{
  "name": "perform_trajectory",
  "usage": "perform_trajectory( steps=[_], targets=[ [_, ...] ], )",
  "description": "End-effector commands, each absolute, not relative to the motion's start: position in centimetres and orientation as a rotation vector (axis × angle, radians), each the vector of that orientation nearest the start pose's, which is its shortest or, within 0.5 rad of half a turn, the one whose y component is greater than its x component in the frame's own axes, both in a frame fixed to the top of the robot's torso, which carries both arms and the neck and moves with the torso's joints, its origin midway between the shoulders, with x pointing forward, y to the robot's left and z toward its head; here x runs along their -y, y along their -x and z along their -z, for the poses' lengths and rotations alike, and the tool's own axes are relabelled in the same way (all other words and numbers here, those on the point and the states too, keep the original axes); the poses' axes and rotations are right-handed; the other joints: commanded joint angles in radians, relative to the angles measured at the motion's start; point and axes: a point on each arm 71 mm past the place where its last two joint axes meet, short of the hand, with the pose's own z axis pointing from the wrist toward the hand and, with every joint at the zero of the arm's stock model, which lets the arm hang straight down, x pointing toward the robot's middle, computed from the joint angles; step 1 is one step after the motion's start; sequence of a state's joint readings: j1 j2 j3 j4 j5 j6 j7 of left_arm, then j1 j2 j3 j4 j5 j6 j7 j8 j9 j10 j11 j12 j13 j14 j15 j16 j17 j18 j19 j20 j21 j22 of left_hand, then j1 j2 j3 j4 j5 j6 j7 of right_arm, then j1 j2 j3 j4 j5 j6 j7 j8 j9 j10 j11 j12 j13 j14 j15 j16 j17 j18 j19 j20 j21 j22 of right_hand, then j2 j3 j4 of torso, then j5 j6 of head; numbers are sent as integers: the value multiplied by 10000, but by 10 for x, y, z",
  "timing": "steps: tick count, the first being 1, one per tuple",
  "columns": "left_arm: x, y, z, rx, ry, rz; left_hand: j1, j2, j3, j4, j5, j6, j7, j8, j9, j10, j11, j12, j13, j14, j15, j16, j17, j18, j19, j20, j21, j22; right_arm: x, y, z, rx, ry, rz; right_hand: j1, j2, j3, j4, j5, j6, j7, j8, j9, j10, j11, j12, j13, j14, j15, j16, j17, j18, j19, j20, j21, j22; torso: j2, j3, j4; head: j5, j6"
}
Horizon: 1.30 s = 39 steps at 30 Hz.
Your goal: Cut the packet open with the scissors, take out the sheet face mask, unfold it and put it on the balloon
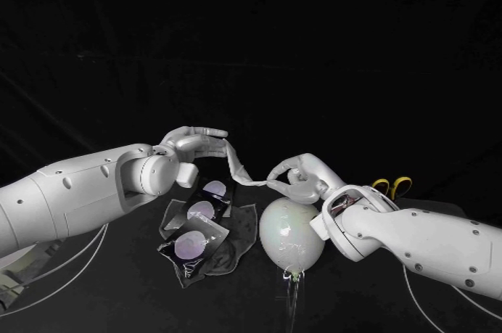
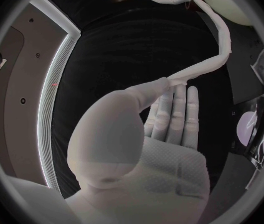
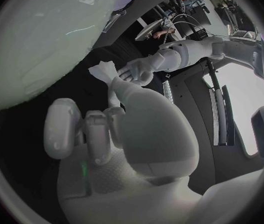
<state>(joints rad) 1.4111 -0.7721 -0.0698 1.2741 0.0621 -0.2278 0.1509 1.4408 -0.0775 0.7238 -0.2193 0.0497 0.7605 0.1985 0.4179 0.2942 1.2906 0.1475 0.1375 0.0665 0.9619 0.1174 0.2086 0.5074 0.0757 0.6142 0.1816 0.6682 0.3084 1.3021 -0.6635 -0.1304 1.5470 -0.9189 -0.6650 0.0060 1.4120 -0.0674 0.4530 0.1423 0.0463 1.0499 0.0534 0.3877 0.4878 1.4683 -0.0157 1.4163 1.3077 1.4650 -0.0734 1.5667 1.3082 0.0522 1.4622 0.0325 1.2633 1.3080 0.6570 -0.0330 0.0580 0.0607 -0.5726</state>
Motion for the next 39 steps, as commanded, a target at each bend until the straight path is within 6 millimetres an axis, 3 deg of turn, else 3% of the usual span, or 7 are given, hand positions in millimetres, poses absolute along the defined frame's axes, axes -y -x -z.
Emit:
perform_trajectory(
  steps=[1, 8, 15, 17, 22, 31, 39],
  targets=[
    [-242, -560, 98, -14449, 11222, 14981, -17, 102, 161, 0, 26, -102, 333, 127, 5, -222, -28, 573, 221, -698, 111, 511, 416, -105, -355, 183, 4, 49, 116, -484, 152, -15252, -2447, -10251, 8, 132, 50, 5, 25, -43, 0, 275, 810, 478, -43, -72, 1712, 1058, -33, 41, 2626, 72, -38, 8, -70, 1834, -4, 11, -3, -22, 21],
    [-239, -563, 84, -14491, 10709, 15367, -429, -219, 1031, -246, 48, -325, 334, 340, 3, -595, 24, 1501, 418, -1542, 202, 1468, 697, -22, -826, 443, 162, 181, 114, -485, 154, -15421, -2393, -10216, -8, 124, 68, 0, 24, -72, 9, 277, 815, 463, -36, -108, 1693, 1058, -27, 41, 2626, 88, -73, 11, -159, 1811, -8, 11, -2, -36, 107],
    [-230, -566, 62, -14604, 9767, 15714, -734, -313, 1541, -297, 8, -479, 295, 620, 14, -960, 2, 2319, 541, -872, 41, 1601, 37, 103, -960, 541, 375, 298, 114, -487, 154, -15494, -2630, -10396, -271, -5, 49, 123, 2, -410, 102, 144, 777, 265, 48, -598, 1434, 1058, 33, 41, 2626, 212, -358, 49, -876, 1628, 5, 6, -4, -65, 166],
    [-228, -566, 57, -14657, 9536, 15801, -740, -307, 1570, -302, 1, -493, 297, 675, 16, -1031, -22, 2427, 540, -715, 13, 1549, -109, 126, -987, 553, 417, 321, 115, -487, 154, -15542, -2689, -10464, -531, -166, -106, 287, 3, -664, 209, -22, 705, 85, 136, -1007, 1216, 1058, 103, 41, 2626, 281, -542, 85, -1326, 1511, 2, 7, -1, -67, 180],
    [-223, -565, 47, -14791, 8976, 16016, -709, -241, 1389, -255, -5, -436, 270, 857, 23, -1151, -47, 2606, 464, -476, -23, 1362, -467, 169, -1095, 592, 560, 407, 116, -489, 156, -15708, -2846, -10641, -1626, -1107, -1380, 1260, 17, -2173, 1024, -1190, 217, -1826, 882, -4270, -501, 97, 781, -1237, 672, 763, -2511, 556, -5422, 367, -2, 10, 4, -81, 233],
    [-220, -565, 34, -14855, 8230, 16184, -455, -17, 676, -115, -13, -290, 66, 1018, -47, -1138, -204, 2520, 252, 303, -262, 1358, -719, 326, -1080, 612, 971, 633, 136, -499, 156, -15761, -3630, -10780, -1870, -909, -2284, 1468, 7, -2259, 1172, -1469, 157, -3556, 1071, -6661, -2040, -898, 968, -2299, -728, 1179, -3749, 856, -8076, -552, 9, 13, 6, -58, 280],
    [-218, -565, 32, -14948, 7908, 16236, -258, 61, 274, -89, -13, -190, 4, 967, -191, -1004, -274, 2286, 174, 1007, -462, 1466, -663, 615, -806, 491, 1602, 969, 146, -506, 153, -15343, -4310, -10900, -1292, -439, -2398, 1364, 25, -2063, 1135, -1466, 179, -3670, 1022, -6749, -2385, -954, 943, -2362, -865, 1279, -3694, 940, -8285, -720, 12, 18, 0, -58, 304]
  ],
)
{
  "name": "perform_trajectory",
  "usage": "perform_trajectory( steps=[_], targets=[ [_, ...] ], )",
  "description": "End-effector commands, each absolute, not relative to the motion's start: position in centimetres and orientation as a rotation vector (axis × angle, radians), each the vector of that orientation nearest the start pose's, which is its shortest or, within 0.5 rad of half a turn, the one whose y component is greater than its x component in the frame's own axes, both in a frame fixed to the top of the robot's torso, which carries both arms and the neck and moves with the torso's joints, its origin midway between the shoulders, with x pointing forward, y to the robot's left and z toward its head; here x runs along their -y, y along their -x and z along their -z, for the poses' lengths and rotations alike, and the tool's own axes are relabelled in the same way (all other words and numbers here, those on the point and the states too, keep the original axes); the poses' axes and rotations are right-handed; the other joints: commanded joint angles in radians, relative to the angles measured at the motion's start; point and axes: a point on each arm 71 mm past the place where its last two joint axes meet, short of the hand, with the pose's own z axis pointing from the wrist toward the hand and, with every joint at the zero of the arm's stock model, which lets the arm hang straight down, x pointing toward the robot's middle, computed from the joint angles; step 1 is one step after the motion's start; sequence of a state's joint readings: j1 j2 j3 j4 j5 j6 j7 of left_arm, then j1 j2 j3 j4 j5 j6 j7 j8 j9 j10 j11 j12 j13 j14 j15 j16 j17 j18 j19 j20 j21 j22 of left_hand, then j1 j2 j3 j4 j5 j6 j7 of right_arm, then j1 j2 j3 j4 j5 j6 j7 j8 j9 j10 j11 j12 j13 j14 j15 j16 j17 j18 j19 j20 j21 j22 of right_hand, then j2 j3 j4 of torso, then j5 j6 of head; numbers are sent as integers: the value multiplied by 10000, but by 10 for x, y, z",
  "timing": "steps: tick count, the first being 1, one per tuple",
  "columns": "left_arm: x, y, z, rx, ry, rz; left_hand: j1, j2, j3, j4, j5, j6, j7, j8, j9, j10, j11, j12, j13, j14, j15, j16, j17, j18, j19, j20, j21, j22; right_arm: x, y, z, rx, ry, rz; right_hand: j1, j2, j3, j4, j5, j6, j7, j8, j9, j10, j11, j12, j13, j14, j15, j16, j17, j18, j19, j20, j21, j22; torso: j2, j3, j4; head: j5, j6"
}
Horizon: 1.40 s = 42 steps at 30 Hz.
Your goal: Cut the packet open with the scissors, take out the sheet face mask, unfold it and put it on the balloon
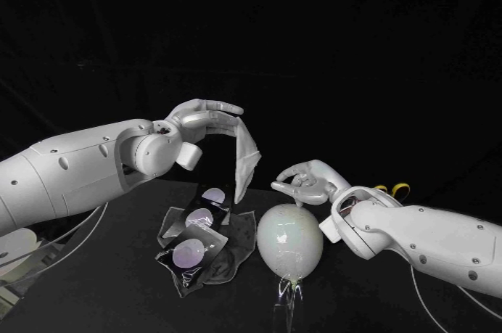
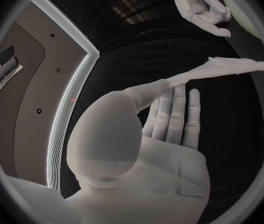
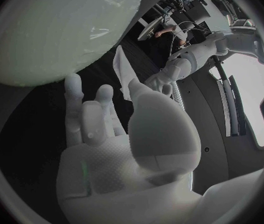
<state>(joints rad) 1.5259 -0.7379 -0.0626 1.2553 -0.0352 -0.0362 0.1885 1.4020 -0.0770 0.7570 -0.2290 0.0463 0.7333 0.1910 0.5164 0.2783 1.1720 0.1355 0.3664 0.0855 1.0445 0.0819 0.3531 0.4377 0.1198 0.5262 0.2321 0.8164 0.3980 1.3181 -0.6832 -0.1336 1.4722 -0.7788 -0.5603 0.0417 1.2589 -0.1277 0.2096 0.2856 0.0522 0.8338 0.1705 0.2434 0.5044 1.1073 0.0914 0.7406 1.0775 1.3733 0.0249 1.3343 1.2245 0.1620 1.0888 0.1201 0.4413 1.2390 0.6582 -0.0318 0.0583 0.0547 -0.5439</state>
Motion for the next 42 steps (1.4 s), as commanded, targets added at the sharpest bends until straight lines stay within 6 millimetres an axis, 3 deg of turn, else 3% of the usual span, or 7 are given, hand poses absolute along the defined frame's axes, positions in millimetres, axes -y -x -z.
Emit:
perform_trajectory(
  steps=[1, 7, 14, 22, 27, 33, 42],
  targets=[
    [-217, -566, 32, -14958, 7877, 16237, 138, 59, -72, 9, 18, 89, 76, -24, -44, 193, -156, -21, -20, 201, -111, 14, 37, 191, 82, -20, 156, 93, 147, -507, 152, -15256, -4371, -10935, 354, 223, 60, -94, -34, 119, -41, -23, 14, -72, -59, -4, -124, -37, -46, -40, -41, 188, 53, 64, -81, -45, 0, 7, -2, 1, 18],
    [-214, -565, 31, -15073, 7632, 16218, 193, 70, -192, 25, 22, 156, 50, -53, -122, 275, -177, -157, -55, 366, -151, -3, 86, 361, 214, -86, 485, 266, 150, -510, 143, -14512, -4635, -11253, 1043, 364, 202, -322, -32, 262, -65, -33, 1, -331, -93, -373, -561, -175, -78, -219, -321, 196, 103, 47, -189, -127, -12, 4, 12, -31, 40],
    [-206, -562, 32, -15423, 7217, 16297, 242, 67, -274, 28, 22, 219, 37, -74, -185, 350, -192, -272, -79, 497, -186, 25, 163, 512, 336, -147, 772, 414, 152, -515, 132, -13852, -4795, -11747, 1856, 445, 741, -351, -38, 362, 0, -150, -194, -1174, 27, -2091, -2234, -2926, 63, -3660, -3803, 170, -704, 174, -1249, -873, -16, -6, 4, -47, 77],
    [-205, -561, 32, -15553, 7069, 16231, 293, 62, -331, 29, 22, 269, 37, -107, -256, 423, -197, -395, -98, 631, -218, 112, 287, 631, 473, -230, 1071, 564, 145, -523, 127, -13831, -4966, -12313, 2353, 51, 1774, -299, -54, 505, 324, -643, -597, -642, 403, -5282, -6351, -3841, 444, -5624, -4932, 159, -1289, 554, -2620, -2214, -1, -2, 7, -117, 136],
    [-202, -560, 33, -15667, 6985, 16276, 298, 55, -342, 33, 22, 287, 33, -113, -275, 448, -201, -428, -101, 660, -228, 145, 329, 637, 497, -256, 1145, 601, 140, -525, 126, -13999, -4815, -12592, 2332, -121, 1861, -390, -29, 441, 316, -795, -683, -651, 450, -5695, -6985, -3989, 512, -5897, -5137, 148, -1388, 625, -2819, -2425, 4, -9, 9, -113, 145],
    [-198, -559, 33, -15807, 6854, 16324, 306, 48, -345, 36, 22, 304, 31, -120, -294, 469, -204, -463, -105, 670, -233, 170, 369, 638, 511, -283, 1210, 634, 130, -526, 127, -14357, -4562, -12777, 1948, -474, 1511, -365, -32, 185, 476, -1075, -844, -1003, 665, -6180, -7745, -4409, 746, -6241, -5405, 123, -1647, 828, -3255, -2877, -6, -8, 6, -137, 128],
    [-197, -558, 33, -15832, 6820, 16329, 310, 47, -345, 38, 22, 312, 30, -123, -303, 482, -205, -479, -106, 670, -235, 179, 388, 639, 514, -296, 1239, 649, 120, -531, 129, -14746, -4432, -12660, 1864, -371, 1355, -383, -39, 184, 540, -1142, -905, -994, 712, -6214, -8022, -4465, 792, -6220, -5479, 154, -1627, 902, -3396, -3093, -1, -14, 15, -182, 148]
  ],
)
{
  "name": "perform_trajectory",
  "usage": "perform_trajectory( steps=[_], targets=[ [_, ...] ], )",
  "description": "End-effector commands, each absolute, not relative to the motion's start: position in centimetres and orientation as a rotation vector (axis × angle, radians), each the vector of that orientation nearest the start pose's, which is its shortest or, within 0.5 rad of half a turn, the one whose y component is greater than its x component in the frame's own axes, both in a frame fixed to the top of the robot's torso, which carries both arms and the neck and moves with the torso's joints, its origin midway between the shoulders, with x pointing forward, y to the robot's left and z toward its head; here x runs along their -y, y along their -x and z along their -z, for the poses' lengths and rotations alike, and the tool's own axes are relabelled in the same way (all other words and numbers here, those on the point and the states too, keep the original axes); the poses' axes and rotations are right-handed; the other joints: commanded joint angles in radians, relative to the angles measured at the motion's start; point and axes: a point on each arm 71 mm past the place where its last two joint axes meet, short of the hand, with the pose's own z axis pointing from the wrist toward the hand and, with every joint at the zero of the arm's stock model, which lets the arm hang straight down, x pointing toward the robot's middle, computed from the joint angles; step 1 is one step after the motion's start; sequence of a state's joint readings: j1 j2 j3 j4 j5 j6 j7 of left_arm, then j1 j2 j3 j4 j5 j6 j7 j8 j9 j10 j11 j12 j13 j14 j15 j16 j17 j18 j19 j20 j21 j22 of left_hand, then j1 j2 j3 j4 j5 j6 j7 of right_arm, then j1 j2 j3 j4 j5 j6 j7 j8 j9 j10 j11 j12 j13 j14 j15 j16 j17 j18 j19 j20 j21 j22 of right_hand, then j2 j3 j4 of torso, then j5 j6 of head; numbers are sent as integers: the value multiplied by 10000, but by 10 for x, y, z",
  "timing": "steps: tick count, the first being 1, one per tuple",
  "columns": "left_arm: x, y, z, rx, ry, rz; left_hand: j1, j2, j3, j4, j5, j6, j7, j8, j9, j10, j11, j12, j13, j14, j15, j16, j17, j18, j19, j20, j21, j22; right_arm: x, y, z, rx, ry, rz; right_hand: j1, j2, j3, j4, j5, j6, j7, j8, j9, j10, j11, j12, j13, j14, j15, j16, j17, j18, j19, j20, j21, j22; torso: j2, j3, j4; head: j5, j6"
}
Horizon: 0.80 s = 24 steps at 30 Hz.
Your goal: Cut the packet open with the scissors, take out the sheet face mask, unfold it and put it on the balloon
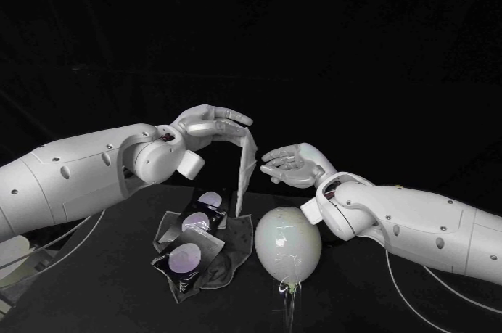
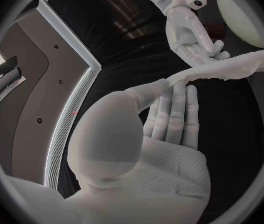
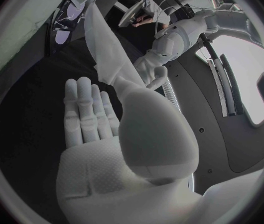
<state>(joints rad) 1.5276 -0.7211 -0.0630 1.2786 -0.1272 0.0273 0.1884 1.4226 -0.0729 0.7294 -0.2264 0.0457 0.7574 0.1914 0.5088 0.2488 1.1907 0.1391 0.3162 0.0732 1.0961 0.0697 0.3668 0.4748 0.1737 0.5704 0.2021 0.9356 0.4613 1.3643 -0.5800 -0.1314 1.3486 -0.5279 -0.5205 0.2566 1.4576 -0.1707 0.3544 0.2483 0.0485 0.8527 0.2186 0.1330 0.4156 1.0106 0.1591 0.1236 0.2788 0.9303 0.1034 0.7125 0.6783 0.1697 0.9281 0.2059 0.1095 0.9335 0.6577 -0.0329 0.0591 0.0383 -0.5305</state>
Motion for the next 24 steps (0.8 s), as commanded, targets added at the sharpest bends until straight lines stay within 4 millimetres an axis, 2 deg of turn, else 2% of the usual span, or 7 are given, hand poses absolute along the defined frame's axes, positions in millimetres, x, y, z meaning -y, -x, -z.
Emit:
perform_trajectory(
  steps=[1, 12, 20, 24],
  targets=[
    [-196, -558, 33, -15840, 6810, 16342, 105, 6, -68, 12, 29, 70, 26, -47, -8, 294, -242, 23, 17, 155, -114, 43, 16, 100, 71, 4, 48, 15, 118, -531, 129, -14795, -4402, -12655, -123, 60, -94, -10, -2, -5, 59, -39, -16, -27, 35, -44, -35, -35, 6, -3, -17, 78, -21, 44, -78, -39, 2, -6, 4, -13, 14],
    [-192, -556, 33, -15935, 6710, 16467, 105, 5, -68, 13, 29, 73, 26, -47, -11, 298, -242, 18, 17, 154, -114, 46, 22, 99, 72, 1, 56, 20, 107, -533, 131, -15032, -4092, -12416, -311, 145, -463, 84, -2, 159, 81, -54, -68, 490, -17, 253, -227, 103, -40, 222, -54, 123, 210, 48, -137, -277, -4, 1, 4, -3, -4],
    [-191, -555, 33, -15959, 6689, 16499, 110, -1, -69, 11, 29, 84, 26, -49, -19, 309, -243, 3, 16, 154, -117, 55, 39, 97, 69, -9, 79, 32, 107, -537, 131, -14958, -4140, -12110, -359, 196, -560, 139, -4, 156, 84, -88, -96, 556, -24, 305, -280, 149, -53, 310, -53, 121, 289, 32, -134, -326, 5, -6, 7, -11, -10],
    [-190, -554, 33, -15984, 6662, 16532, 110, -1, -69, 11, 29, 84, 26, -49, -19, 309, -243, 3, 16, 154, -117, 55, 39, 97, 69, -9, 79, 32, 107, -538, 131, -14943, -4114, -12008, -309, 263, -648, 145, -4, 262, 28, -66, -106, 732, -87, 434, -316, 256, -108, 466, -38, 130, 421, -8, -102, -371, 3, -4, -3, -3, -29]
  ],
)
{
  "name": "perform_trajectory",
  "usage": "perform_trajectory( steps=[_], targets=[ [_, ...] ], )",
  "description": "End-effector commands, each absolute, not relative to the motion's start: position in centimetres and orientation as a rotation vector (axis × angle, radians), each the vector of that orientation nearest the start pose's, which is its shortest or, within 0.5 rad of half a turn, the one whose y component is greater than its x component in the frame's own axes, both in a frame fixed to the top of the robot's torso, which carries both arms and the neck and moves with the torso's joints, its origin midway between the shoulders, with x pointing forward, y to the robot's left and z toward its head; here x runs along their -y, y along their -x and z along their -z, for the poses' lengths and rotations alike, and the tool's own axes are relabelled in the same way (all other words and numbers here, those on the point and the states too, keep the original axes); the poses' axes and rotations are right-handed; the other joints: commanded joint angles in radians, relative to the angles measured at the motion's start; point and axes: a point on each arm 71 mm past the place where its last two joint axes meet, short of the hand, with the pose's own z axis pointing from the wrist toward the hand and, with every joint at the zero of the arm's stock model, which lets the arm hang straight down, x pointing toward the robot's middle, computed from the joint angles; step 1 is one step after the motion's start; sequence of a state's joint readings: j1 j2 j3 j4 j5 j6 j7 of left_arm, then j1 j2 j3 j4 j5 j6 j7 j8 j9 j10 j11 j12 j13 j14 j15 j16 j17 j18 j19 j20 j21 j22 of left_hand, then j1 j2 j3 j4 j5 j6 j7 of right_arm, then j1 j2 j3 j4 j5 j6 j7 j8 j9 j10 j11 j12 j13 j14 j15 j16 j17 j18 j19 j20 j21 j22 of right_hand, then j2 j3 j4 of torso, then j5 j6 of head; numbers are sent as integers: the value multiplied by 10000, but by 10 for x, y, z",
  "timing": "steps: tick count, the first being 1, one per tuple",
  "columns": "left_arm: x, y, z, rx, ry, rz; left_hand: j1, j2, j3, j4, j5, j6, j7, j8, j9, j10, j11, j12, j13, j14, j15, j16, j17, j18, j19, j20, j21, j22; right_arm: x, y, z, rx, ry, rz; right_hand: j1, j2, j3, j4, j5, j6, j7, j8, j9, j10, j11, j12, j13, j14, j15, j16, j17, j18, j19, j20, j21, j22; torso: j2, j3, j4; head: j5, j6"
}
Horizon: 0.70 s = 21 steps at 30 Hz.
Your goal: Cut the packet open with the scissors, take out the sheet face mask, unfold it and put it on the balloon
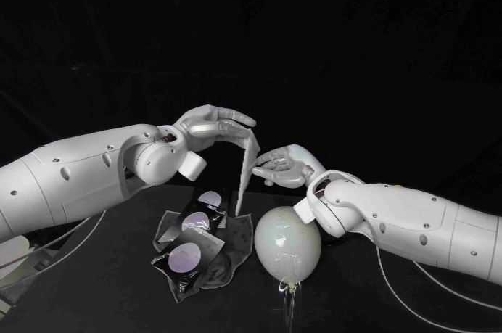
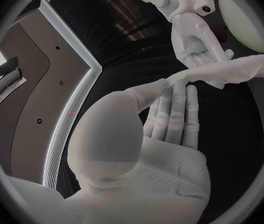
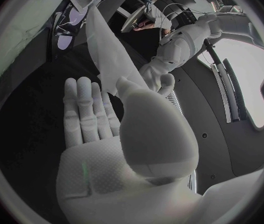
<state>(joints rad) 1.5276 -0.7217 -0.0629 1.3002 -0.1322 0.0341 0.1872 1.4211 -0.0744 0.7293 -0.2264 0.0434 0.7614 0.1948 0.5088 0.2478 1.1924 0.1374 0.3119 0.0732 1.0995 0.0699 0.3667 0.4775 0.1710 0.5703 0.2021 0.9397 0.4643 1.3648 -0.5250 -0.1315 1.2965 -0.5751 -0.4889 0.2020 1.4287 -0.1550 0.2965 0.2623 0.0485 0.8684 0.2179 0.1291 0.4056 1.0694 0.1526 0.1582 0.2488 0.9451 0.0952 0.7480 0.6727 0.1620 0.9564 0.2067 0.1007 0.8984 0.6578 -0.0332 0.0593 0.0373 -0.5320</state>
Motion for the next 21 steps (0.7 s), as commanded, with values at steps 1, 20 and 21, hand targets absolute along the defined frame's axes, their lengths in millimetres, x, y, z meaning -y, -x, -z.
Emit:
perform_trajectory(
  steps=[1, 20, 21],
  targets=[
    [-190, -553, 33, -15986, 6658, 16537, 125, 14, -68, 12, 53, 44, -8, -49, -9, 292, -226, 47, 15, 119, -119, 55, 12, 124, 70, -10, 37, 2, 106, -538, 131, -14940, -4081, -11981, -1, 125, -86, 6, -5, 169, 5, 2, 0, 218, -55, 137, -17, 161, -53, 172, 30, 211, 190, -36, 7, -23, 2, 2, -3, 6, -18],
    [-189, -552, 33, -16008, 6649, 16562, 130, 8, -67, 10, 52, 53, -6, -51, -16, 304, -225, 33, 15, 118, -120, 64, 29, 124, 67, -20, 59, 13, 105, -538, 129, -14564, -3793, -11716, 810, 854, 231, -344, -2, 1689, -833, 874, 244, 1830, -876, 1134, 254, 1375, -777, 1544, 427, 233, 1245, -662, 824, 419, -5, 8, -6, 7, -43],
    [-189, -552, 33, -16005, 6654, 16557, 130, 8, -67, 10, 52, 53, -6, -51, -16, 304, -225, 33, 15, 118, -120, 64, 29, 124, 67, -20, 59, 13, 105, -538, 129, -14518, -3785, -11681, 845, 879, 256, -387, 0, 1766, -888, 941, 272, 1907, -923, 1180, 285, 1450, -819, 1626, 459, 229, 1305, -708, 895, 475, -4, 8, -6, 5, -44]
  ],
)
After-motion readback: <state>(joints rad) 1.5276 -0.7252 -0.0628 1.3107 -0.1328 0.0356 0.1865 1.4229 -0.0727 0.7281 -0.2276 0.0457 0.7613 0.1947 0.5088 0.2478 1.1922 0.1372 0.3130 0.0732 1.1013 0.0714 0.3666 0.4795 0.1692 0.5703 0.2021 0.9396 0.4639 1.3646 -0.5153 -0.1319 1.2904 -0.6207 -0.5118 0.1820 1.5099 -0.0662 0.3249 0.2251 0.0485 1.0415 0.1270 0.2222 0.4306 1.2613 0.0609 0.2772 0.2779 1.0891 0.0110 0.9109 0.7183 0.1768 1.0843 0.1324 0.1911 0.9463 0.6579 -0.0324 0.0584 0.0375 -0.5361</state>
